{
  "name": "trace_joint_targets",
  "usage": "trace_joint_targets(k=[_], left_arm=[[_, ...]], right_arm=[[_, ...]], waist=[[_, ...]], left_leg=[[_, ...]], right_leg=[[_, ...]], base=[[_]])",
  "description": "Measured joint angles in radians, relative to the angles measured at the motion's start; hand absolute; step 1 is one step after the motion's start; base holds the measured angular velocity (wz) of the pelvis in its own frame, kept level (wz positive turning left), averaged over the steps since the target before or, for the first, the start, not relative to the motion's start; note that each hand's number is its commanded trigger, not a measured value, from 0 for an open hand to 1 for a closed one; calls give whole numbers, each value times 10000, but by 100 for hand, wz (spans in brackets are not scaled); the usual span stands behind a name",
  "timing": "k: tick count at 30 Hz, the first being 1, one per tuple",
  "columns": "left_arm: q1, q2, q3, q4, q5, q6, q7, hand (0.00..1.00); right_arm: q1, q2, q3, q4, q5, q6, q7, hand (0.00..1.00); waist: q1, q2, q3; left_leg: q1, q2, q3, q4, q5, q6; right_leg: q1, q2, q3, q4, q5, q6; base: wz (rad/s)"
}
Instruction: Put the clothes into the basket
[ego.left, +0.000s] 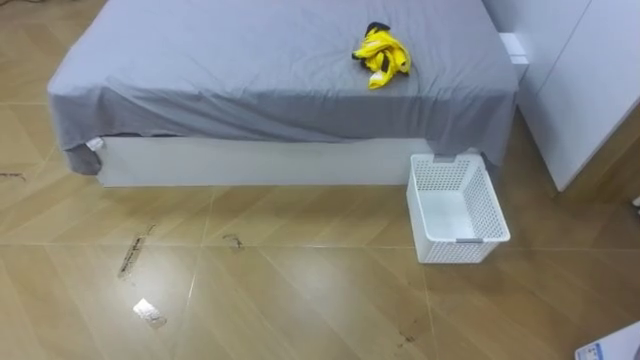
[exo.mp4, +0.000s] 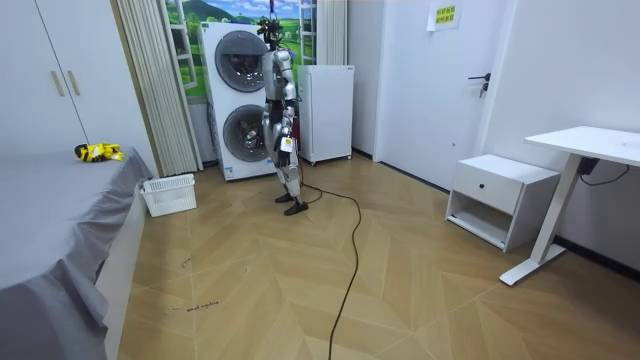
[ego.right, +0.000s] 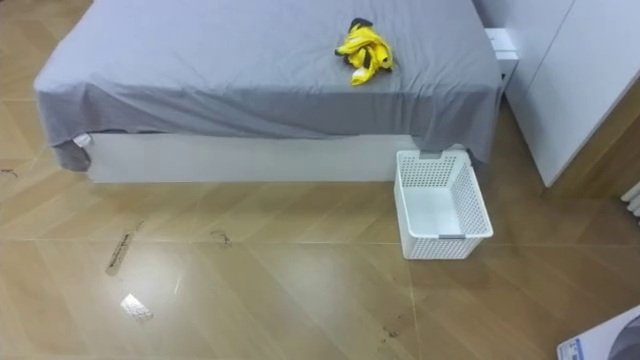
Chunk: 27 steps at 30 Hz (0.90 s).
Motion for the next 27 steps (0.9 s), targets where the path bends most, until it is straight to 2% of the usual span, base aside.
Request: trace_joint_targets(k=[2,3,4,5,7,8,9,10,11,12,14,15,16,17,18,19,20,21,22,23,24,25,26,27], left_arm=[[27,-17,17,-1,-4,9,1,0],[38,-16,118,-1,-19,10,-2,0],[63,-5,257,-2,-124,12,0,0],[62,3,314,-6,-146,13,-3,0],[93,12,574,-18,-451,25,-14,0],[94,28,612,-23,-491,32,-5,0],[173,89,688,-16,-725,32,-6,0],[199,145,741,-11,-967,19,-17,0],[246,153,787,-6,-1128,15,-33,0],[284,158,866,-15,-1419,-16,-17,0],[302,134,672,-29,-1659,-32,13,0],[386,128,559,-27,-1752,-34,77,0],[481,106,576,-18,-1842,-39,162,0],[550,101,576,-14,-1847,-40,217,0],[704,74,583,-9,-1858,-44,272,0],[829,43,586,-6,-1858,-50,325,0],[842,28,583,-4,-1858,-51,325,0],[819,31,575,-8,-1859,-65,287,0],[776,33,578,-4,-1859,-131,220,0],[699,24,578,1,-1858,-160,181,0],[624,29,577,-13,-1864,-208,106,0],[596,35,577,-15,-1984,-221,100,0],[588,37,561,-14,-2053,-222,100,0],[512,45,558,-23,-2225,-226,113,0]], right_arm=[[6,-17,-50,-54,-115,0,57,0],[-24,-15,-64,-67,-174,5,101,0],[-40,-12,-67,-95,-223,30,169,0],[-44,-12,-77,-110,-266,56,195,0],[-80,-9,-144,-118,-261,89,280,0],[-78,-2,-141,-119,-261,88,329,0],[-67,8,-142,-90,-243,80,445,0],[-71,-15,-133,-31,-230,78,488,0],[-49,-18,-109,-30,-202,77,487,0],[0,-26,-34,-27,-141,81,440,0],[1,-117,-32,-32,-93,113,368,0],[-2,-145,-16,-55,-100,144,374,0],[-7,-137,-16,-58,-135,228,377,0],[-12,-127,-19,-60,-184,284,387,0],[-15,-122,-19,-61,-270,326,392,0],[7,-110,-25,-60,-330,339,391,0],[23,-111,-40,-61,-383,339,395,0],[7,-102,-50,-61,-494,337,391,0],[-52,-94,-57,-77,-595,323,391,0],[-100,-97,-78,-126,-614,285,388,0],[-59,-81,-104,-230,-600,137,376,0],[-35,-77,-96,-298,-590,71,363,0],[5,-79,-79,-395,-553,69,330,0],[122,-74,-61,-551,-449,49,191,0]], waist=[[16,-26,26],[29,35,14],[31,-60,42],[20,-49,33],[27,-85,-15],[33,-62,-42],[55,-175,-34],[77,-188,-28],[76,-252,23],[91,-320,43],[72,-308,49],[177,-323,43],[372,-356,43],[418,-385,49],[462,-431,56],[470,-509,46],[452,-560,38],[411,-694,-34],[465,-922,-13],[476,-893,81],[481,-859,106],[553,-821,91],[551,-793,70],[476,-774,33]], left_leg=[[-13,96,45,99,-58,-8],[-88,156,45,324,-183,-36],[-257,221,45,708,-379,-64],[-372,262,55,955,-494,-79],[-890,454,215,2136,-985,-232],[-1057,536,325,2521,-1040,-286],[-1480,694,480,3493,-1035,-299],[-1942,941,560,4571,-1002,-311],[-2259,1041,545,5232,-905,-305],[-2808,1011,431,5814,-893,-249],[-3696,806,517,4816,-860,-232],[-4264,641,539,3713,-467,-398],[-4695,567,541,2638,365,-399],[-4800,516,539,2155,765,-386],[-4902,463,544,1386,1573,-350],[-4911,326,547,1169,2283,-175],[-4930,199,555,1235,2563,-15],[-5058,-66,705,1580,2640,408],[-5203,-225,986,2217,2191,478],[-5296,-212,1043,2623,1888,494],[-5450,-169,1131,3389,1232,554],[-5393,-154,1236,4027,598,613],[-5306,-168,1342,4194,322,658],[-4894,-239,1520,4155,-138,740]], right_leg=[[-87,14,-8,165,-27,-26],[-146,23,-10,336,-134,-61],[-279,39,-43,553,-290,-106],[-375,45,-37,735,-398,-112],[-749,148,-16,1387,-883,-262],[-806,161,-13,1516,-991,-318],[-800,186,-29,1603,-1096,-421],[-682,226,48,1572,-1131,-498],[-533,262,72,1559,-1161,-558],[-336,242,120,1554,-1267,-626],[-266,151,166,1565,-1476,-569],[-251,55,246,1561,-1623,-450],[-177,-86,303,1549,-1731,-421],[-95,-151,359,1517,-1765,-414],[89,-275,494,1473,-1943,-290],[323,-453,564,1348,-2095,-73],[419,-572,584,1300,-2184,22],[465,-833,644,1187,-2361,254],[518,-1086,779,1078,-2427,389],[625,-1121,784,1025,-2332,499],[784,-1233,855,1105,-2192,613],[785,-1345,1021,1781,-2176,627],[666,-1415,1053,2359,-2142,689],[264,-1651,945,3870,-1851,868]], base=[[-8],[-9],[-7],[-4],[0],[5],[0],[0],[5],[15],[7],[-32],[-43],[-48],[-32],[-21],[-5],[-9],[-14],[-19],[-14],[-11],[4],[19]])
